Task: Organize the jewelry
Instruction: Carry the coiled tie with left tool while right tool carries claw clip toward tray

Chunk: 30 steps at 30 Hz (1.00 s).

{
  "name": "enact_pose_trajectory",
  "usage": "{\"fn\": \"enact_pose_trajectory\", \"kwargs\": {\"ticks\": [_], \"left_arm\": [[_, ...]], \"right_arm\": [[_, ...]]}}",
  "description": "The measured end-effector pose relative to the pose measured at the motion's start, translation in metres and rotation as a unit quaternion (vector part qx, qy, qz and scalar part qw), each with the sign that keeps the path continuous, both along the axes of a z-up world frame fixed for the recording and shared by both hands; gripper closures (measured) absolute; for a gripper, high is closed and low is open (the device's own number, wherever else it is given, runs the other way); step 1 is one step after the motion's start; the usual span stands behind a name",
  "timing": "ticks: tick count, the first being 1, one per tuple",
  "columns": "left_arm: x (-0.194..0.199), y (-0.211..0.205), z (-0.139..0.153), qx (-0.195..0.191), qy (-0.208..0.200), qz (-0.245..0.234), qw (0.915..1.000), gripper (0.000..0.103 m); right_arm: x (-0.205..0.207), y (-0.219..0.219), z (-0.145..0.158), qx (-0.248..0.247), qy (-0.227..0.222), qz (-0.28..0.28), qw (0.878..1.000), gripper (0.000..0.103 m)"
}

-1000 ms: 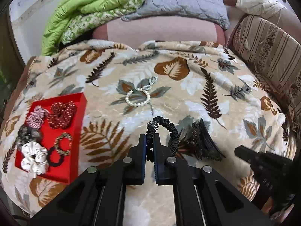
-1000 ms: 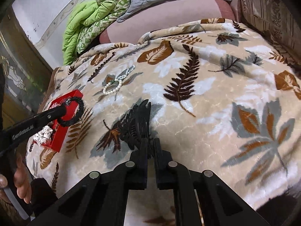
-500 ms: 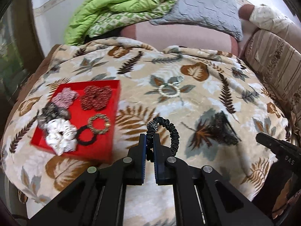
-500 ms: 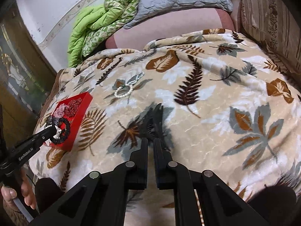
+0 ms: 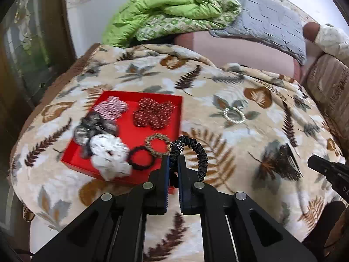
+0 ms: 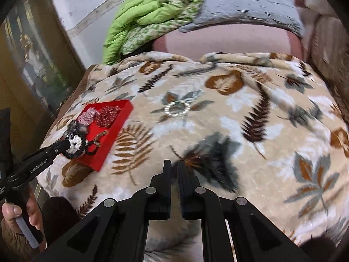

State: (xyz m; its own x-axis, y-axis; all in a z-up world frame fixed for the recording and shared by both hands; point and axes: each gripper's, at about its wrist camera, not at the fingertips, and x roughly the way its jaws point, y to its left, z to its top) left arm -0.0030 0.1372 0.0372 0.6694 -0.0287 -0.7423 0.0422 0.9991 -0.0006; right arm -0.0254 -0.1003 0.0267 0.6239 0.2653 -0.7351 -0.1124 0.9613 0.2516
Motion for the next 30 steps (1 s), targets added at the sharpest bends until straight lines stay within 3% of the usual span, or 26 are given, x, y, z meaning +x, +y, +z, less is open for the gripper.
{"fn": "enact_pose_trajectory", "kwargs": {"ticks": [7,16,21,26,30], "left_arm": [[0.019,0.045,0.008,0.005,-0.012,0.045,0.9989,0.096],[0.092,0.107,-0.015,-0.073,-0.003,0.087,0.9935,0.096],[0.119,0.147,-0.042,-0.131,0.025,0.118,0.9839,0.096],[0.128,0.164,-0.062,-0.143,0.038,0.141,0.9789,0.096],[0.131,0.169,-0.068,-0.160,0.037,0.139,0.9765,0.096]], "right_arm": [[0.050,0.051,0.014,0.033,0.002,0.066,0.997,0.096],[0.100,0.140,0.006,0.034,0.034,0.130,0.990,0.096],[0.117,0.182,0.000,0.025,0.037,0.166,0.985,0.096],[0.140,0.215,-0.008,0.011,0.037,0.191,0.981,0.096],[0.160,0.215,-0.015,0.026,0.050,0.183,0.981,0.096]]}}
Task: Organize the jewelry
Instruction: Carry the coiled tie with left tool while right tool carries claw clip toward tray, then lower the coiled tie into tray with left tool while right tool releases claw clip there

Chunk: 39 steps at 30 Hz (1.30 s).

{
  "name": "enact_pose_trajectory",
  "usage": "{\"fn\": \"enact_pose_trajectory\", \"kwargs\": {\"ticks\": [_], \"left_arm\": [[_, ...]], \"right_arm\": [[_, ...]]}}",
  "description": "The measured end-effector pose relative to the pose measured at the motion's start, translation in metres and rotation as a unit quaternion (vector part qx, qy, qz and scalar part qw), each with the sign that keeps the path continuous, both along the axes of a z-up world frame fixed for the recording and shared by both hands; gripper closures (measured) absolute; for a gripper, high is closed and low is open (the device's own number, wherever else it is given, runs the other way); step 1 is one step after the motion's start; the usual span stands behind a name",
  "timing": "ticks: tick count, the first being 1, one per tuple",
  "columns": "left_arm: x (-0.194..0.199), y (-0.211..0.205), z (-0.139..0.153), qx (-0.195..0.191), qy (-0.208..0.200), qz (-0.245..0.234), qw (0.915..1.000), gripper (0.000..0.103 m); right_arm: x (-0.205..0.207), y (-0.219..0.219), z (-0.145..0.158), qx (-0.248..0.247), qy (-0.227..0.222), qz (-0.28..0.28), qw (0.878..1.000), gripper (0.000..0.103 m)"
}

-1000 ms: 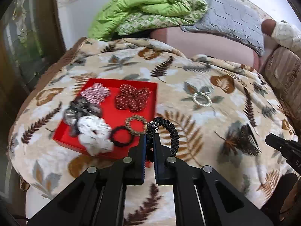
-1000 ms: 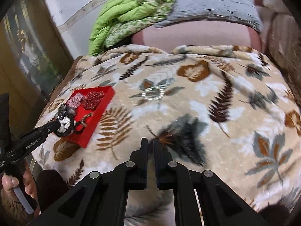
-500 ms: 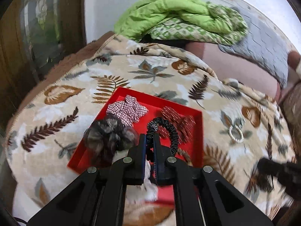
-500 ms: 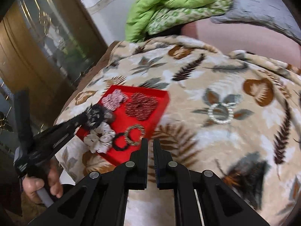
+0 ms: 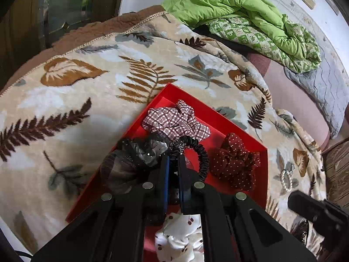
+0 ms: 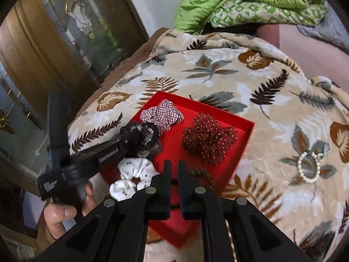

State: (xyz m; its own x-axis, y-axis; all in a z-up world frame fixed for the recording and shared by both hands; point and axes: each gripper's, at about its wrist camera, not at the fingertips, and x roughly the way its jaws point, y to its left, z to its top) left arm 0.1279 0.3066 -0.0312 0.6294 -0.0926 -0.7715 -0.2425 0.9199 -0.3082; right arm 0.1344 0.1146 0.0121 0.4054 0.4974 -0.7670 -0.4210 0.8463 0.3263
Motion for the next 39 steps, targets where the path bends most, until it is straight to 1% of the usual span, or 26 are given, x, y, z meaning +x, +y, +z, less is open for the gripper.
{"fn": "enact_pose_trajectory", "kwargs": {"ticks": [3,4,5,6,7,8,9,10,11,12,13,15,17,18,19,21,23,25,26,28,29,32,36,39], "left_arm": [[0.000,-0.006,0.002,0.005,-0.007,-0.009,0.9999,0.096],[-0.001,-0.007,0.003,0.008,-0.008,-0.012,0.9999,0.096],[-0.002,-0.010,0.004,0.008,-0.010,-0.019,0.9997,0.096],[-0.004,-0.013,0.005,0.005,-0.011,-0.026,0.9996,0.096],[-0.006,-0.017,0.007,-0.002,-0.013,-0.036,0.9993,0.096],[-0.007,-0.019,0.008,-0.006,-0.016,-0.044,0.9989,0.096],[-0.009,-0.023,0.010,-0.007,-0.019,-0.051,0.9985,0.096],[-0.010,-0.026,0.011,-0.006,-0.021,-0.057,0.9981,0.096],[-0.011,-0.031,0.012,-0.004,-0.022,-0.064,0.9977,0.096],[-0.012,-0.035,0.013,-0.004,-0.022,-0.070,0.9973,0.096],[-0.012,-0.039,0.012,-0.005,-0.021,-0.077,0.9968,0.096],[-0.014,-0.045,0.012,-0.008,-0.019,-0.086,0.9961,0.096],[-0.017,-0.052,0.012,-0.010,-0.020,-0.096,0.9951,0.096],[-0.017,-0.055,0.012,-0.009,-0.021,-0.100,0.9947,0.096],[-0.018,-0.059,0.012,-0.009,-0.023,-0.104,0.9943,0.096],[-0.019,-0.064,0.011,-0.005,-0.023,-0.108,0.9939,0.096],[-0.018,-0.069,0.011,-0.004,-0.022,-0.112,0.9934,0.096],[-0.018,-0.073,0.009,-0.009,-0.019,-0.117,0.9929,0.096],[-0.017,-0.075,0.009,-0.011,-0.019,-0.122,0.9923,0.096],[-0.017,-0.077,0.010,-0.016,-0.023,-0.129,0.9912,0.096],[-0.017,-0.077,0.011,-0.022,-0.026,-0.131,0.9908,0.096],[-0.019,-0.074,0.013,-0.039,-0.033,-0.135,0.9895,0.096],[-0.017,-0.070,0.011,-0.058,-0.034,-0.130,0.9892,0.096],[-0.016,-0.071,0.009,-0.058,-0.031,-0.131,0.9892,0.096]], "right_arm": [[0.004,-0.022,0.010,0.000,0.003,-0.012,1.000,0.096],[0.000,-0.039,0.015,-0.014,-0.001,-0.017,1.000,0.095],[-0.006,-0.060,0.019,-0.036,-0.008,-0.028,0.999,0.082],[-0.018,-0.085,0.021,-0.061,-0.021,-0.049,0.997,0.049],[-0.028,-0.107,0.020,-0.079,-0.032,-0.073,0.994,0.030],[-0.039,-0.131,0.018,-0.097,-0.041,-0.103,0.989,0.008],[-0.051,-0.157,0.014,-0.113,-0.043,-0.135,0.983,0.006],[-0.059,-0.183,0.005,-0.122,-0.020,-0.160,0.979,0.006],[-0.064,-0.202,-0.003,-0.117,0.004,-0.174,0.978,0.008],[-0.072,-0.225,-0.013,-0.107,0.032,-0.196,0.974,0.013],[-0.076,-0.237,-0.019,-0.106,0.043,-0.212,0.971,0.015],[-0.084,-0.253,-0.028,-0.113,0.046,-0.233,0.965,0.017],[-0.087,-0.262,-0.039,-0.132,0.044,-0.247,0.959,0.019],[-0.085,-0.266,-0.045,-0.137,0.049,-0.249,0.957,0.026],[-0.084,-0.271,-0.053,-0.138,0.059,-0.248,0.957,0.031],[-0.083,-0.276,-0.065,-0.135,0.074,-0.245,0.957,0.047],[-0.084,-0.282,-0.073,-0.125,0.077,-0.248,0.958,0.053],[-0.084,-0.285,-0.075,-0.108,0.074,-0.251,0.959,0.054],[-0.084,-0.285,-0.076,-0.105,0.074,-0.250,0.960,0.057],[-0.083,-0.283,-0.079,-0.105,0.077,-0.243,0.961,0.078],[-0.081,-0.281,-0.082,-0.106,0.080,-0.238,0.962,0.096],[-0.088,-0.279,-0.080,-0.103,0.068,-0.236,0.964,0.097],[-0.093,-0.281,-0.068,-0.078,0.057,-0.239,0.966,0.098],[-0.094,-0.282,-0.056,-0.057,0.047,-0.239,0.968,0.098]]}}
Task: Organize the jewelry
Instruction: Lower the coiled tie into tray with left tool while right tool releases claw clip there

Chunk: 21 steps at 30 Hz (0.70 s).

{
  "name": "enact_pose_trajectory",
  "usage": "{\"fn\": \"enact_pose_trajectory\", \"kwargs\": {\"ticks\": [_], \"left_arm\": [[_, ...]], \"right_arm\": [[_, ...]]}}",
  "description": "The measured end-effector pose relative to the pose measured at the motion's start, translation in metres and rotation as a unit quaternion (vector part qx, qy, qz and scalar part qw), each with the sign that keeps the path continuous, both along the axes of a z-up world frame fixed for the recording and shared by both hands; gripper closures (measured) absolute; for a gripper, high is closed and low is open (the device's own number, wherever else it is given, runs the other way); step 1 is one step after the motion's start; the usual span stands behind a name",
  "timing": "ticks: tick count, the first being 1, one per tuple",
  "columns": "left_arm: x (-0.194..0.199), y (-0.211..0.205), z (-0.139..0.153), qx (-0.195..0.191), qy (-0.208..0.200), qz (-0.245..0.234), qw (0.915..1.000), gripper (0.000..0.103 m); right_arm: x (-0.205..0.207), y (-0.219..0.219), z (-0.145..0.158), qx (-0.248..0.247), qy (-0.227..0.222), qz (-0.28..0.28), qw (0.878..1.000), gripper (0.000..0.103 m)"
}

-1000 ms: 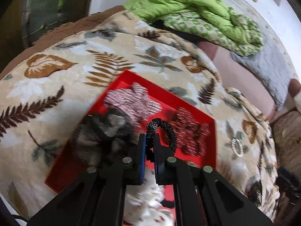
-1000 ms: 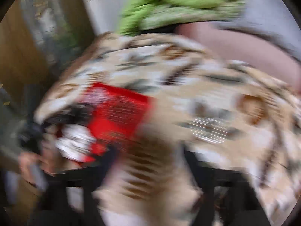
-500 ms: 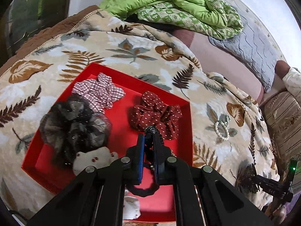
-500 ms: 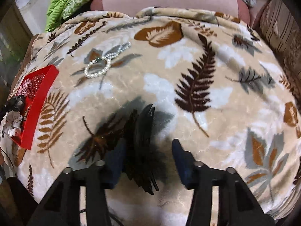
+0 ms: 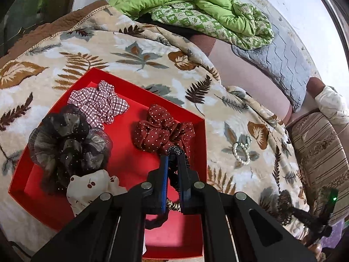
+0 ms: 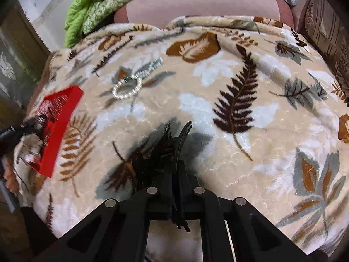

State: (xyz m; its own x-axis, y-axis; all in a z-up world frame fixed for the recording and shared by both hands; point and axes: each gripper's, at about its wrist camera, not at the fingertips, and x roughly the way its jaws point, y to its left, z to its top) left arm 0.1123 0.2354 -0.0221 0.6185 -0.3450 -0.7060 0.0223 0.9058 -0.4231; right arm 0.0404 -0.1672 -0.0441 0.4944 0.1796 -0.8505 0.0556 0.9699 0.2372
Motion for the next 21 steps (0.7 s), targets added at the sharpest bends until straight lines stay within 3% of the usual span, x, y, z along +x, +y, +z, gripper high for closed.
{"fn": "enact_pose_trajectory", "kwargs": {"ticks": [5,10,16,21], "left_arm": [[0.000,-0.001,-0.001,0.004,-0.001,0.005,1.0000,0.096],[0.003,0.011,-0.001,0.007,0.004,0.030,0.9995,0.096],[0.007,0.038,-0.001,0.025,0.006,0.080,0.9965,0.096],[0.017,0.057,-0.007,0.027,0.017,0.108,0.9936,0.096]], "right_arm": [[0.007,0.010,0.014,0.045,-0.012,0.012,0.999,0.098],[0.029,0.047,0.017,0.069,-0.006,0.056,0.996,0.098],[0.062,0.126,0.031,0.108,-0.017,0.133,0.985,0.098],[0.085,0.201,0.036,0.100,-0.025,0.200,0.974,0.098]]}}
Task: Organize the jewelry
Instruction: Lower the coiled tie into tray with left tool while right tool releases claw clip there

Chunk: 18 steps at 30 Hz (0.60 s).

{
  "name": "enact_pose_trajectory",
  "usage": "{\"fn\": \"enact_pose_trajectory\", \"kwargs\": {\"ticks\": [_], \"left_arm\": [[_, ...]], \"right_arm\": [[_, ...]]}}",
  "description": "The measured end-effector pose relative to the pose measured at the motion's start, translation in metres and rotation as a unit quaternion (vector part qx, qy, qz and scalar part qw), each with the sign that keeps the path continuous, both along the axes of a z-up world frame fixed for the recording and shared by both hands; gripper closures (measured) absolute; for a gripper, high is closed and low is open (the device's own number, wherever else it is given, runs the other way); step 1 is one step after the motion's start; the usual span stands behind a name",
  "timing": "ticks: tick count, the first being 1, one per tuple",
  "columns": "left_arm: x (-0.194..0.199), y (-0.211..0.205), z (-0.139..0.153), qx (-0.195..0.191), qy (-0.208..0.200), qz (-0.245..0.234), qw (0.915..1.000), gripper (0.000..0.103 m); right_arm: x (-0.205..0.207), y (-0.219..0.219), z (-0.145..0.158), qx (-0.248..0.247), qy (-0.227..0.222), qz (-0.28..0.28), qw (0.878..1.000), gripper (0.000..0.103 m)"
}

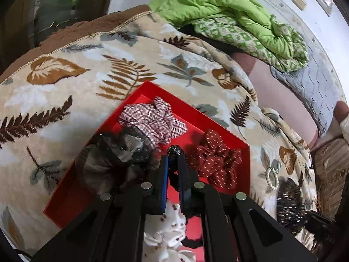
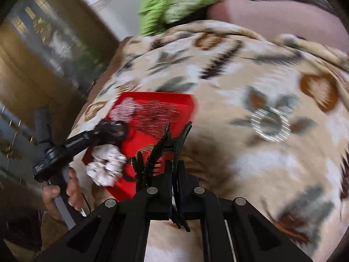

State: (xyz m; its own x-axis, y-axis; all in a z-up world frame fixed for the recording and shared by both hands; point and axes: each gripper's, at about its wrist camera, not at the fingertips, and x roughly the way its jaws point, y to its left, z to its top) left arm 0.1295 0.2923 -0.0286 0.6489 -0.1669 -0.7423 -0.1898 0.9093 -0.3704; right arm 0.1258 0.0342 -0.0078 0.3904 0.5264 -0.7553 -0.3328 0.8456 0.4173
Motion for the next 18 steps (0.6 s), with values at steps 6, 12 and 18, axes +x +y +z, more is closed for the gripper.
{"fn": "enact_pose_trajectory", "kwargs": {"ticks": [6,12,18], "left_arm": [[0.010,0.007,-0.010,0.000,0.014,0.007,0.9999,0.096],[0.014,0.012,-0.014,-0.019,0.015,0.007,0.9997,0.096],[0.009,0.012,-0.007,-0.048,-0.006,-0.004,0.9988,0.081]], "right_arm": [[0.026,0.070,-0.018,-0.032,-0.007,0.039,0.999,0.097],[0.048,0.095,-0.040,-0.072,-0.004,0.035,0.997,0.096],[0.050,0.090,-0.035,-0.076,-0.011,0.024,0.997,0.080]]}}
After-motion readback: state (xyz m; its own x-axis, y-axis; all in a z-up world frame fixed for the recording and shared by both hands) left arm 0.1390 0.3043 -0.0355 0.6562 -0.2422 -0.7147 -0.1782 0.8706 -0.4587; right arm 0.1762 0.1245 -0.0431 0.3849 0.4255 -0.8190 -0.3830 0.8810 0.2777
